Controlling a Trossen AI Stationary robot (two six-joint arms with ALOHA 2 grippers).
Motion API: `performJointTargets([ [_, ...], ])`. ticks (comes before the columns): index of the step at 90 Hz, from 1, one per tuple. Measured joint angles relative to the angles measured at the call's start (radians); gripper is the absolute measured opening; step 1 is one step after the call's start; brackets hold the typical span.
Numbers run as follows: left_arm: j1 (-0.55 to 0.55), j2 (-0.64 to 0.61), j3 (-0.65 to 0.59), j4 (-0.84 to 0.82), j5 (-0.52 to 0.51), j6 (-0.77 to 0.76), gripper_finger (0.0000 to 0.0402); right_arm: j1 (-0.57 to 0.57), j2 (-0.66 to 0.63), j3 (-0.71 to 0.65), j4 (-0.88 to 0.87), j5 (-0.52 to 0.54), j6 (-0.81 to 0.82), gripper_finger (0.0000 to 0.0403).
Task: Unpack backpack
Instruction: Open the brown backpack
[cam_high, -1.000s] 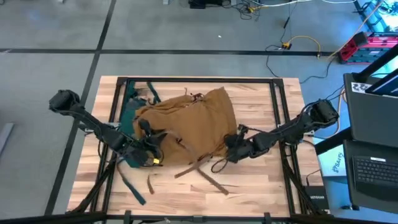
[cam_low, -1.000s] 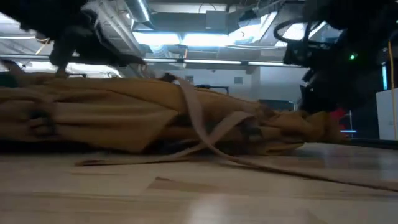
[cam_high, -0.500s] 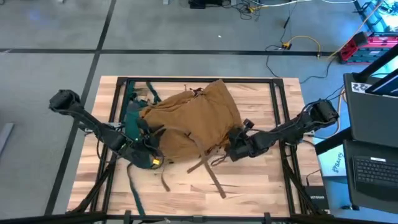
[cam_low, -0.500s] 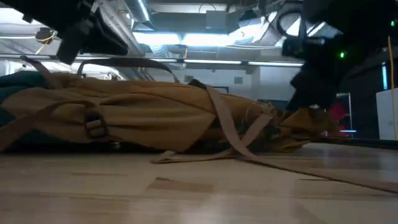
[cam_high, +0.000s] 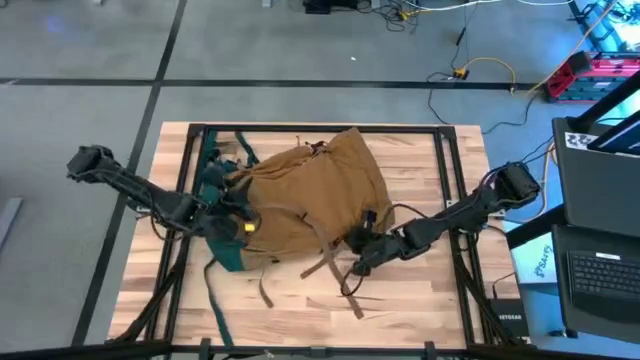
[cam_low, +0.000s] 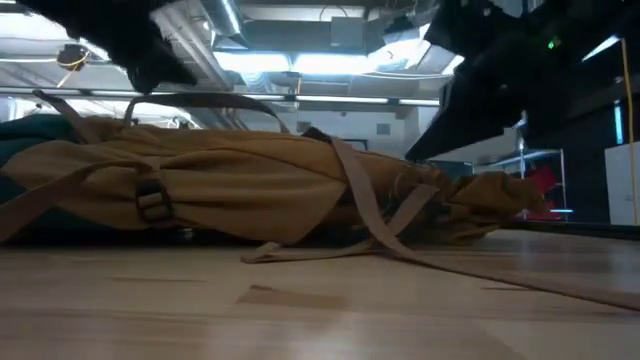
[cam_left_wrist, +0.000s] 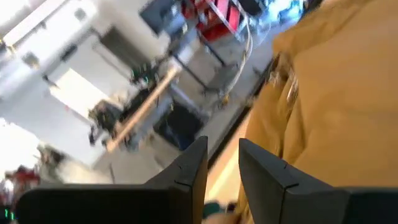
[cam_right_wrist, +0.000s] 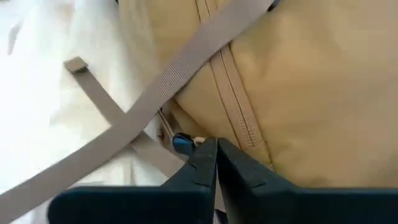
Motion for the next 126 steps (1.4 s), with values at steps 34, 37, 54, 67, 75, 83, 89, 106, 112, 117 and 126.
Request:
performJointTargets([
  [34, 0.161, -0.011, -0.006, -0.139, 0.507, -0.212, 0.0076, -0.08, 0.107, 0.0, 0.001, 0.029, 0.042, 0.0],
  [37, 0.159, -0.011, -0.006, -0.123, 0.558, -0.212, 0.0076, -0.093, 0.107, 0.0, -0.01, 0.039, 0.049, 0.0],
  [54, 0.12, 0.04, -0.006, 0.021, 0.754, -0.168, 0.0076, -0.155, 0.107, -0.001, -0.093, 0.137, 0.064, 0.0],
  [67, 0.094, 0.121, -0.006, 0.217, 0.893, -0.048, 0.0076, -0.197, 0.107, -0.001, -0.138, 0.173, 0.096, 0.0],
  [75, 0.074, 0.161, -0.006, 0.305, 0.965, 0.054, 0.0076, -0.202, 0.095, -0.002, -0.146, 0.191, 0.106, 0.0],
  [83, 0.047, 0.148, 0.003, 0.313, 0.896, 0.09, 0.0076, -0.185, 0.061, -0.002, -0.119, 0.19, 0.087, 0.0],
  [89, 0.023, 0.115, 0.008, 0.308, 0.779, 0.117, 0.0076, -0.162, 0.039, -0.002, -0.076, 0.187, 0.052, 0.0],
  [106, -0.042, 0.02, 0.023, 0.283, 0.439, 0.184, 0.0076, -0.098, -0.019, 0.0, 0.047, 0.174, -0.05, 0.0],
  [112, -0.046, -0.013, 0.023, 0.225, 0.3, 0.179, 0.0076, -0.091, -0.019, 0.0, 0.086, 0.149, -0.091, 0.0],
  [117, -0.036, -0.032, 0.021, 0.151, 0.205, 0.139, 0.0076, -0.092, -0.019, 0.0, 0.104, 0.119, -0.1, 0.0],
  [126, 0.022, -0.049, 0.006, 0.019, 0.164, 0.017, 0.0076, -0.093, -0.019, 0.0, 0.113, 0.1, -0.1, 0.0],
])
